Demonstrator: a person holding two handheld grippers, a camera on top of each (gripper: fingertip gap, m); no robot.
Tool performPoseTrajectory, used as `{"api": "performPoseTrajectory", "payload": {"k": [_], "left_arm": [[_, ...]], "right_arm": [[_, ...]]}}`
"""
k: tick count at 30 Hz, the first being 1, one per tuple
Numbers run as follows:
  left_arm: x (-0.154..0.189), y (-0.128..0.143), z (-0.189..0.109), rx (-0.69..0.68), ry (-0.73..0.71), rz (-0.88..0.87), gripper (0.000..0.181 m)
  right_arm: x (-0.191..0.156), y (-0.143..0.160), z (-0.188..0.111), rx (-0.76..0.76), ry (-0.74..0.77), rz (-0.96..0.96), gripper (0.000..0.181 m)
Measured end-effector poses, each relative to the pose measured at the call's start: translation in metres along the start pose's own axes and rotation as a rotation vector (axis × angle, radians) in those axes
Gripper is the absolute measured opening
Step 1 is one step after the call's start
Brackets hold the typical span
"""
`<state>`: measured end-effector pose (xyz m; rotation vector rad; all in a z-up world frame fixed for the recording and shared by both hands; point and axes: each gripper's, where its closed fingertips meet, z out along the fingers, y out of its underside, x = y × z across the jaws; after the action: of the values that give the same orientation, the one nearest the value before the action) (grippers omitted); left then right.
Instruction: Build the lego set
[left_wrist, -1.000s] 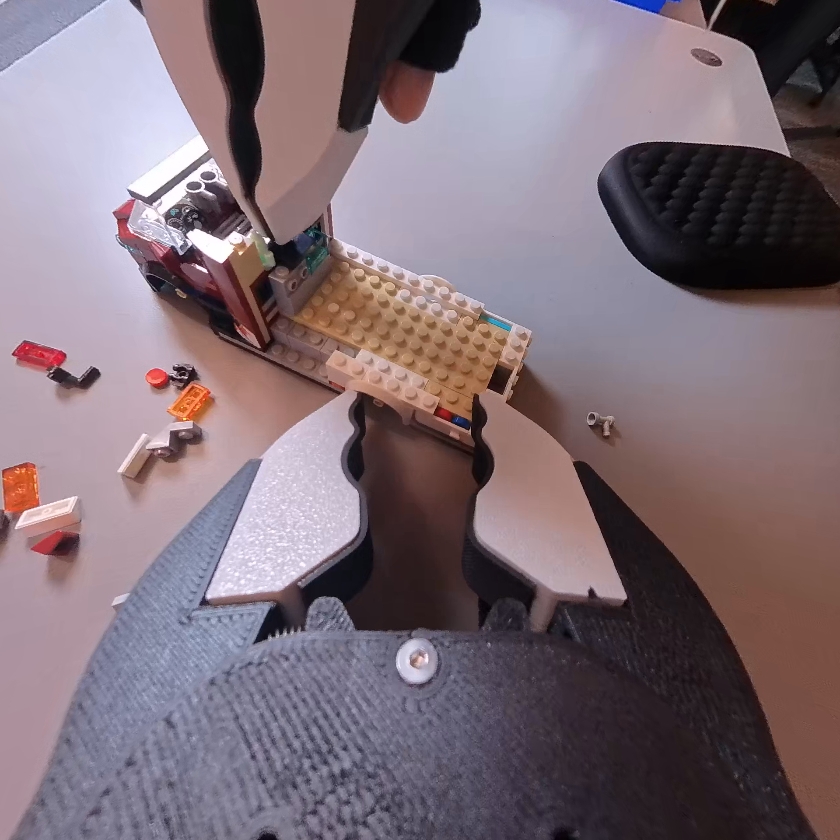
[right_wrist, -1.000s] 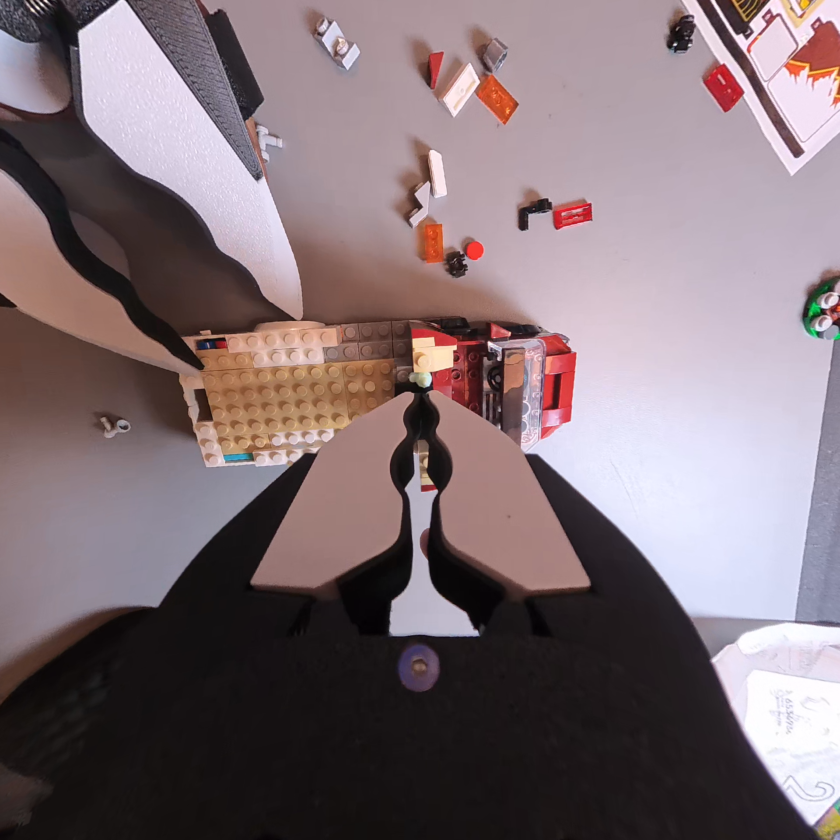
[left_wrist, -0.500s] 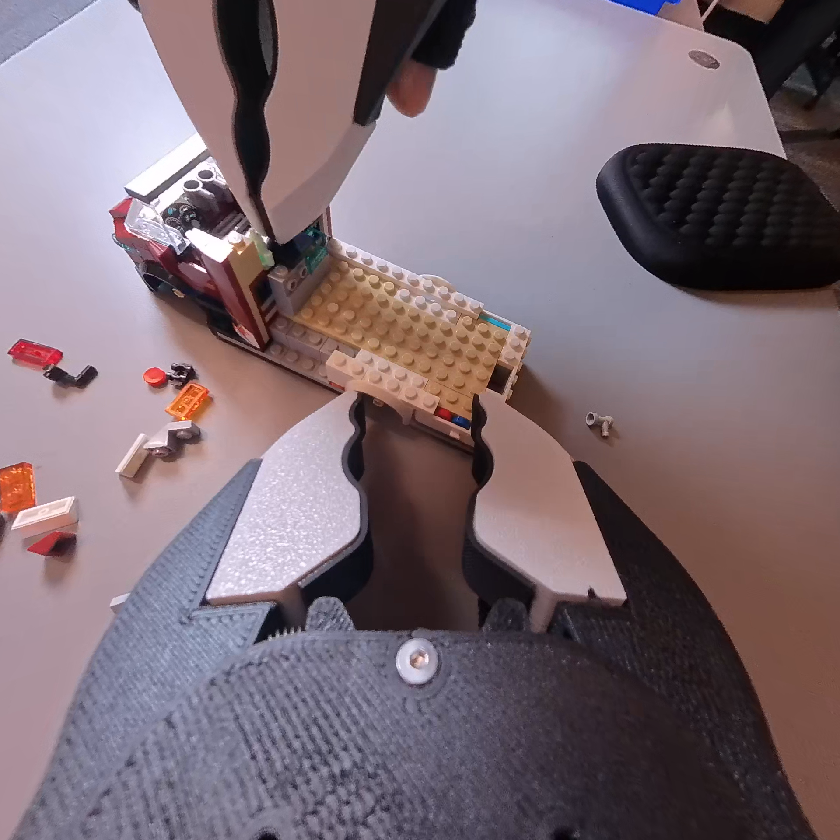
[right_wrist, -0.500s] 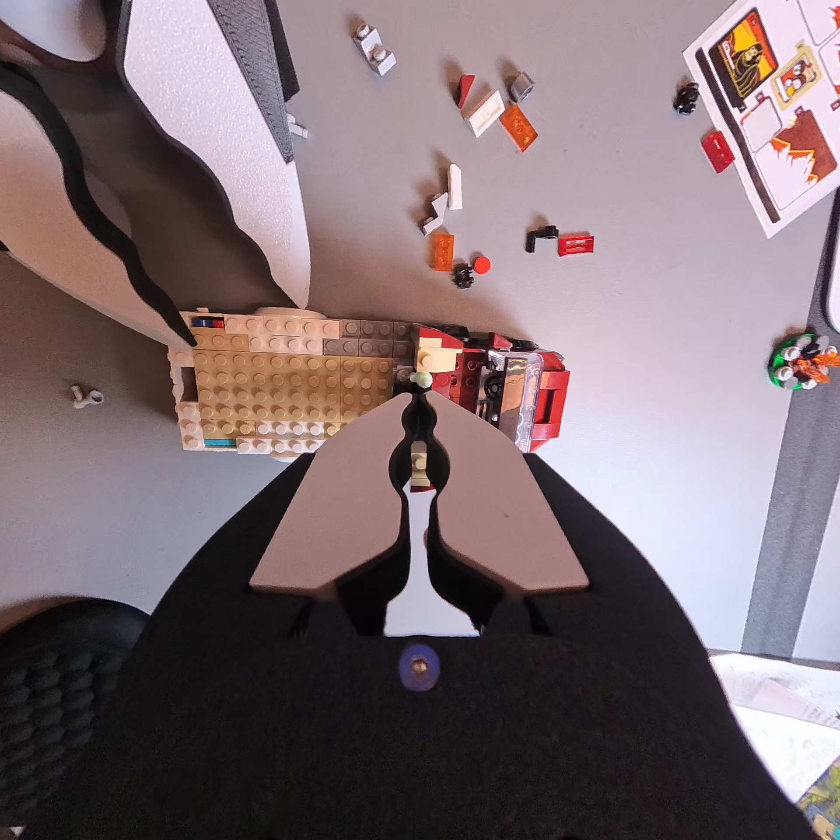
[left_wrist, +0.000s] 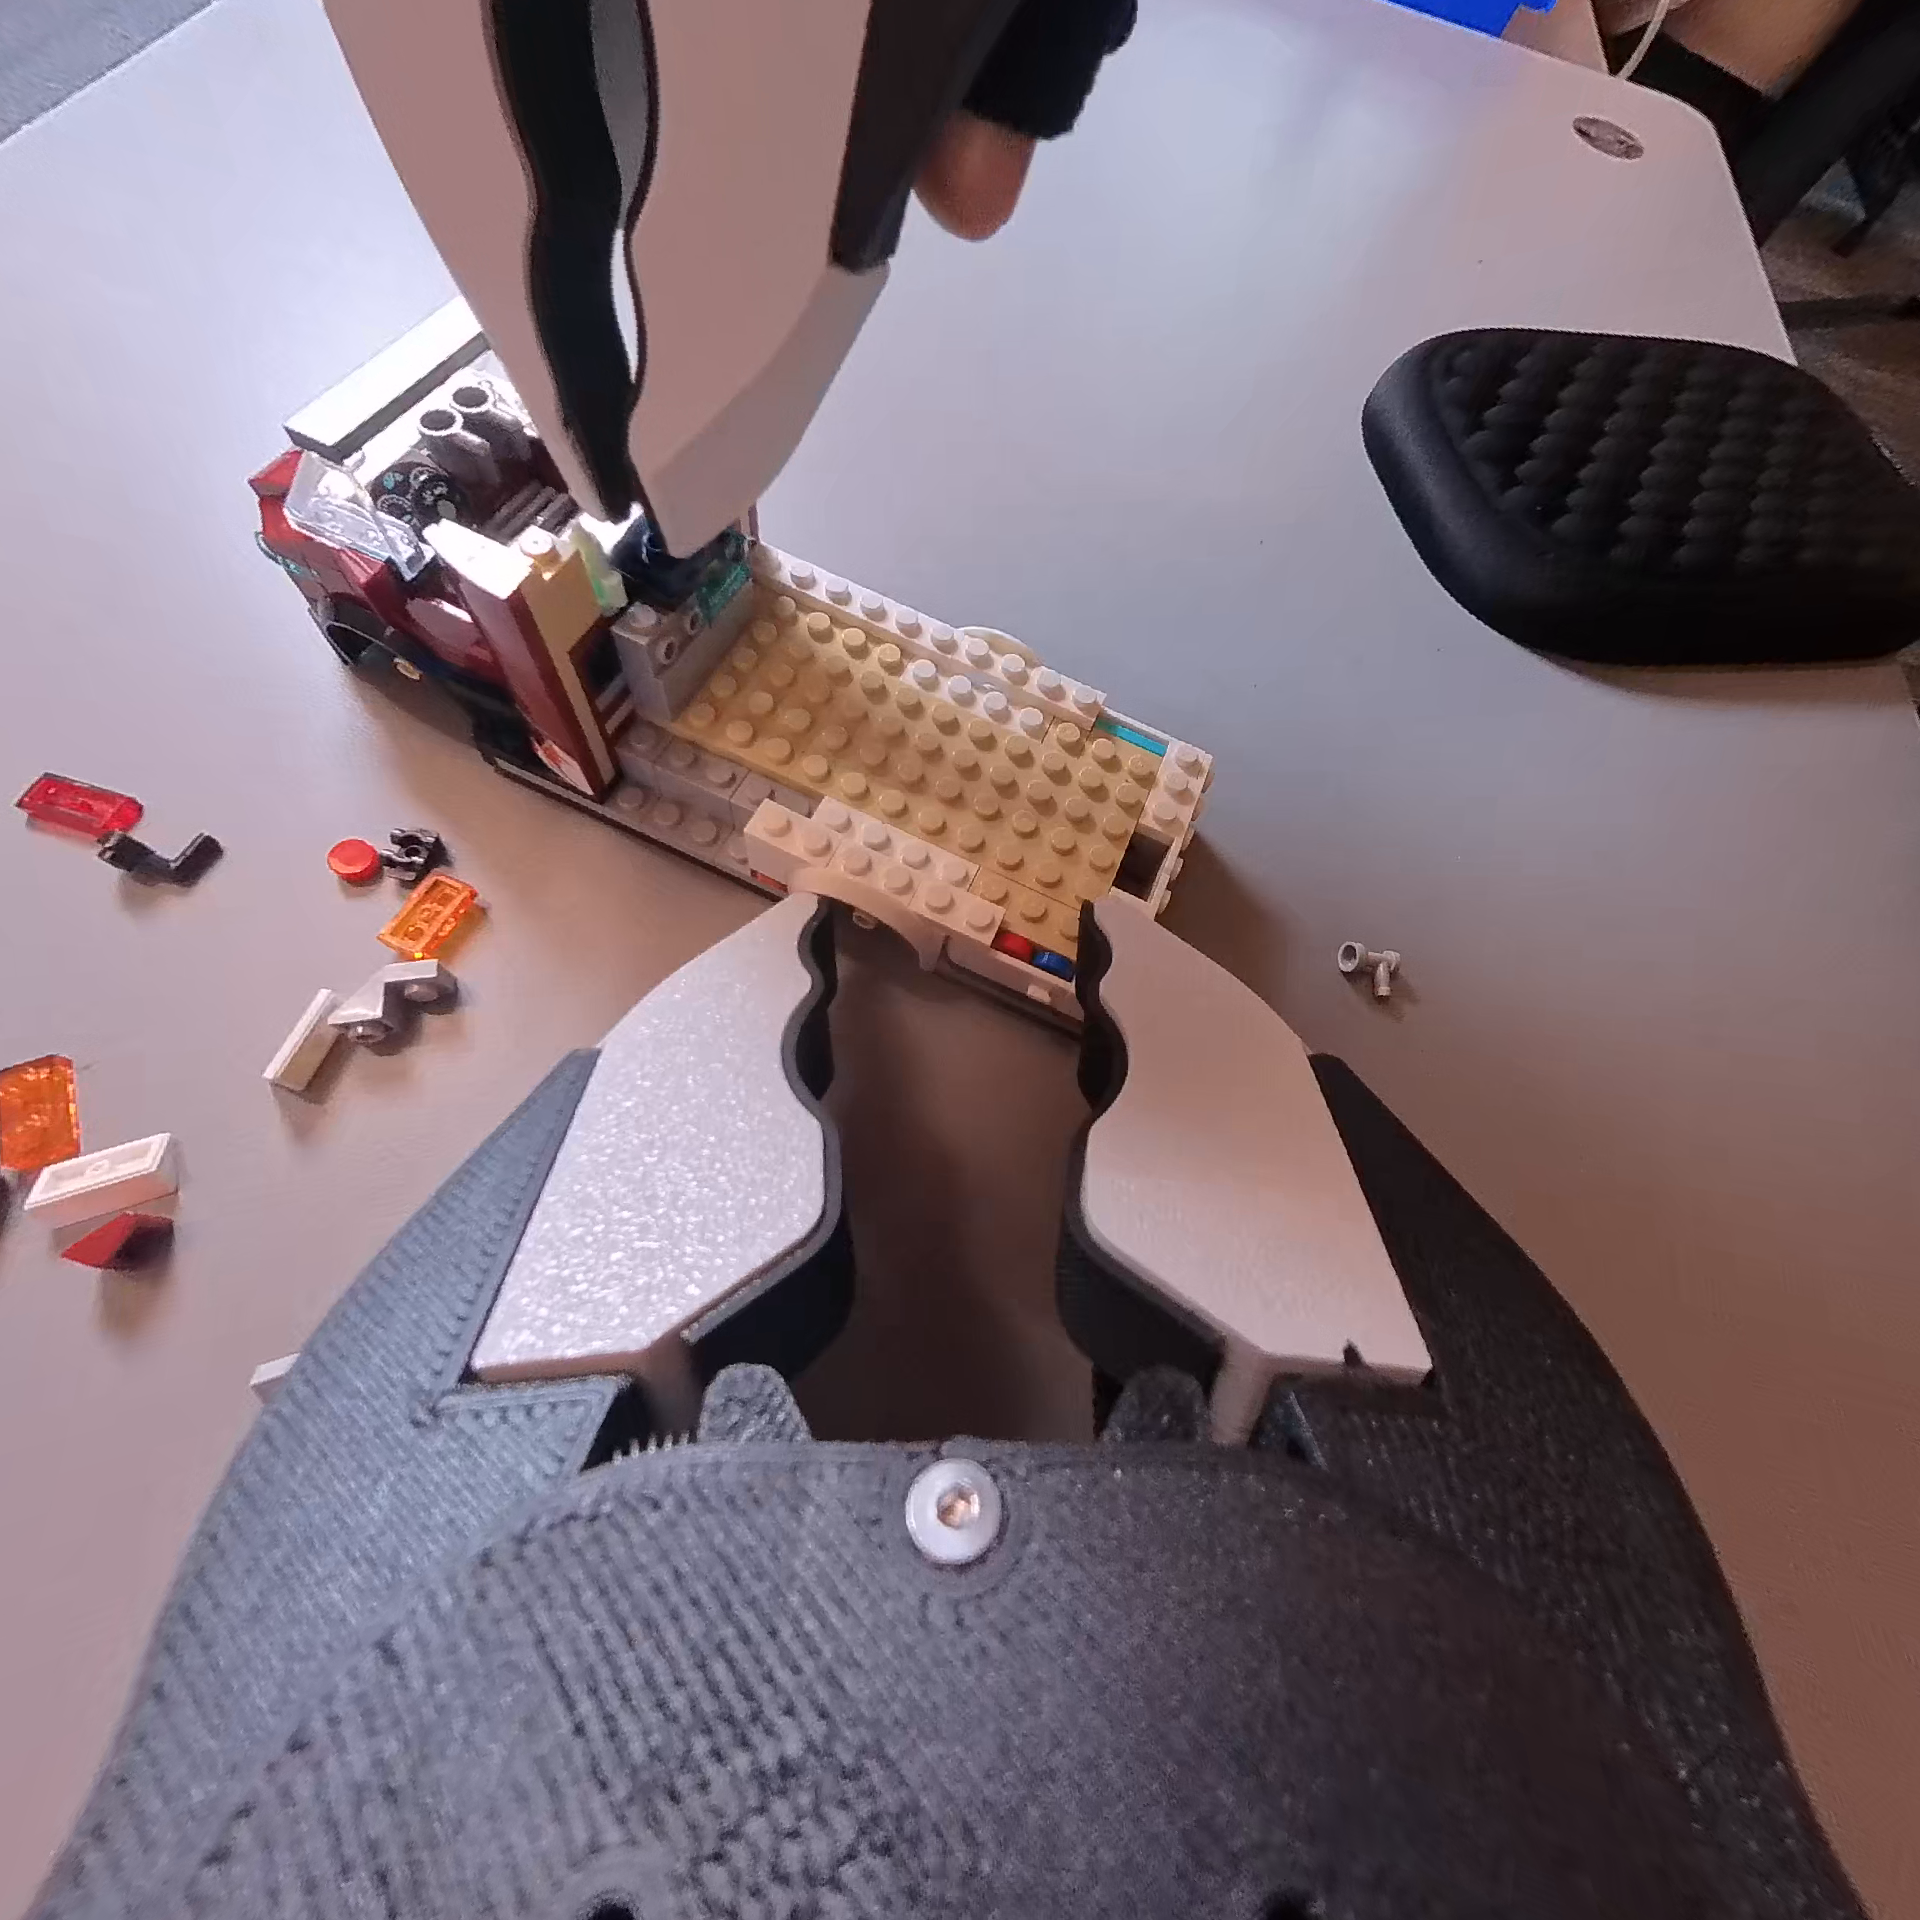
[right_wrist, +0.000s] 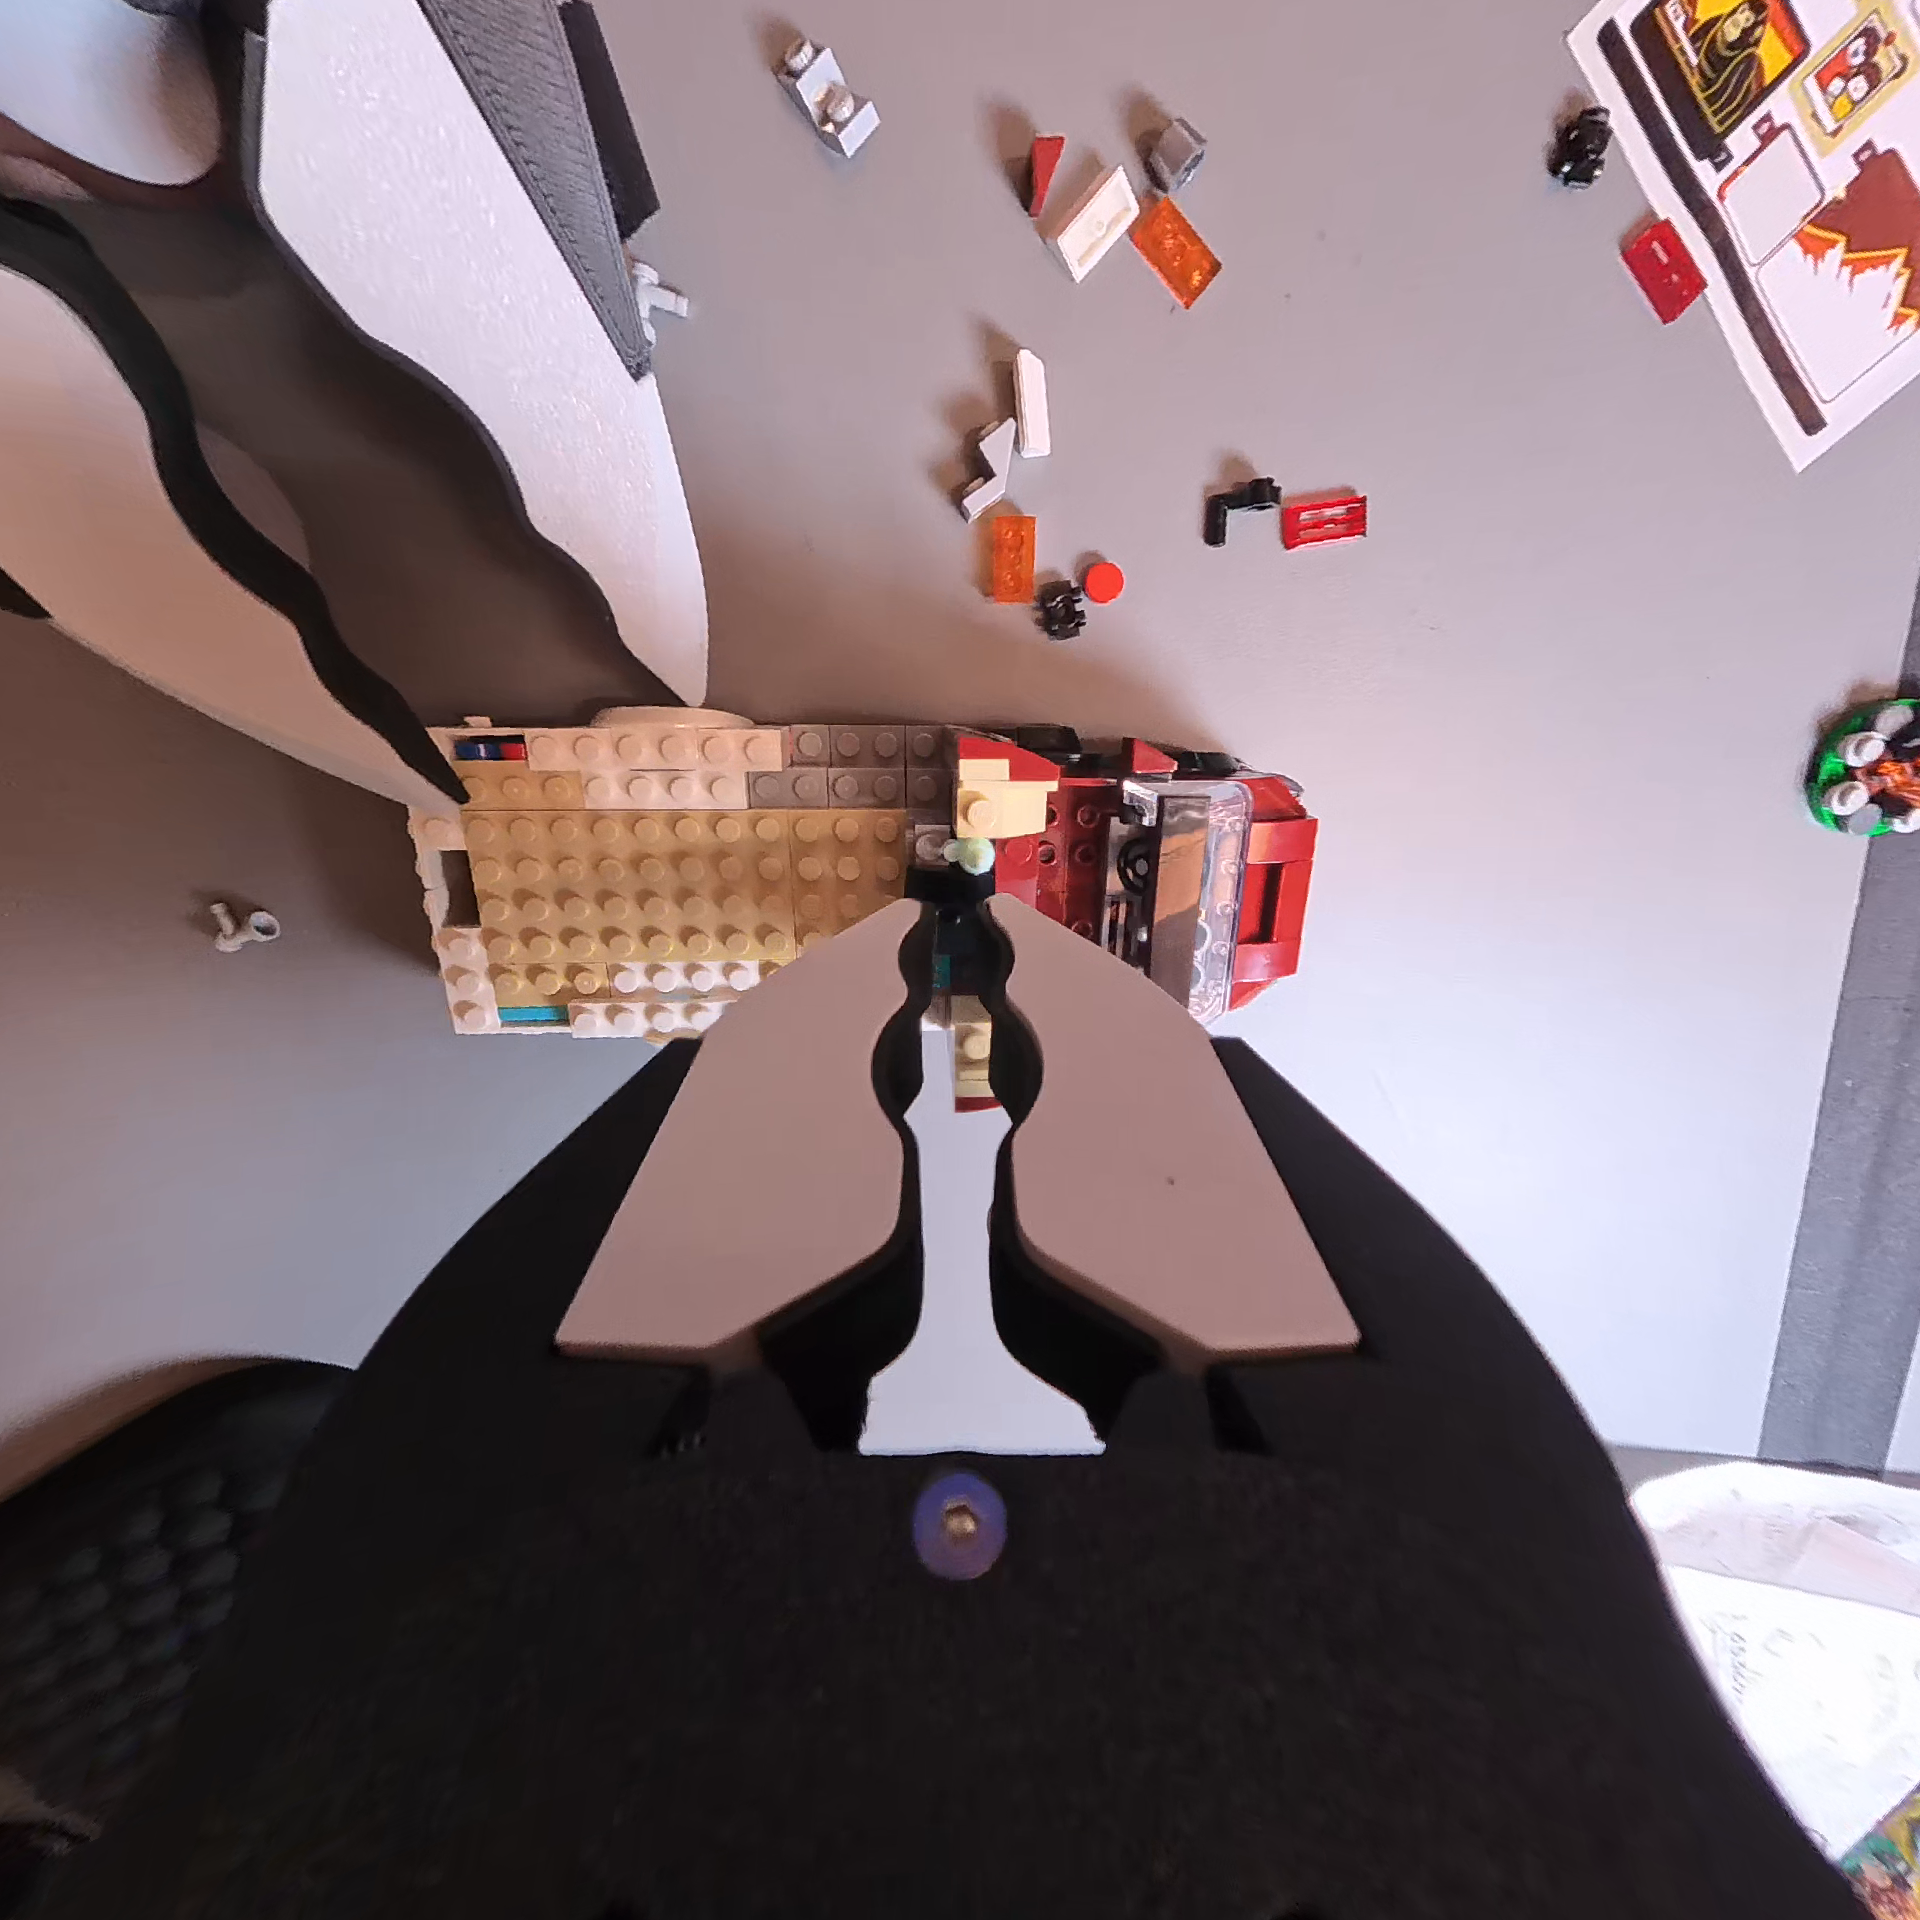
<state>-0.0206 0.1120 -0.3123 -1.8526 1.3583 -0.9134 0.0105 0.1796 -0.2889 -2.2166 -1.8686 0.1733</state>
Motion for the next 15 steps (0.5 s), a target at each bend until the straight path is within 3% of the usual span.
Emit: {"api": "performPoseTrajectory", "payload": {"k": [15], "left_arm": [[0.0003,0.0002,0.0000,-0.001,0.002,-0.002,0.045]], "right_arm": [[-0.0011,0.0011,0.0039,-0.086,-0.088,-0.139,0.004]]}}
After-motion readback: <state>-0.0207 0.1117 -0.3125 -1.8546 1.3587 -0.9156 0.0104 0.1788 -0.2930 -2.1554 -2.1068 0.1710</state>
